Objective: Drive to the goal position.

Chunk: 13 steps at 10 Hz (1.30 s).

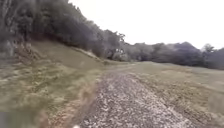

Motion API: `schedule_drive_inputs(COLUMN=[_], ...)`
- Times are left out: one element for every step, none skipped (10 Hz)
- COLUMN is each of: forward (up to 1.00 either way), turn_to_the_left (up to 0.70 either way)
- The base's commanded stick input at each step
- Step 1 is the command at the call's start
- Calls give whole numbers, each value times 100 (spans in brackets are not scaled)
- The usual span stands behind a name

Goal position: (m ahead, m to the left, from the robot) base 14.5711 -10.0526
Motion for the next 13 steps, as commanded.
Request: schedule_drive_inputs(forward=[60,60,60,60,60,60,60,60,60,60,60,60,60], turn_to_the_left=[-14,-15,-15,-15,-1,0,0,0,0,0,0,0,0])
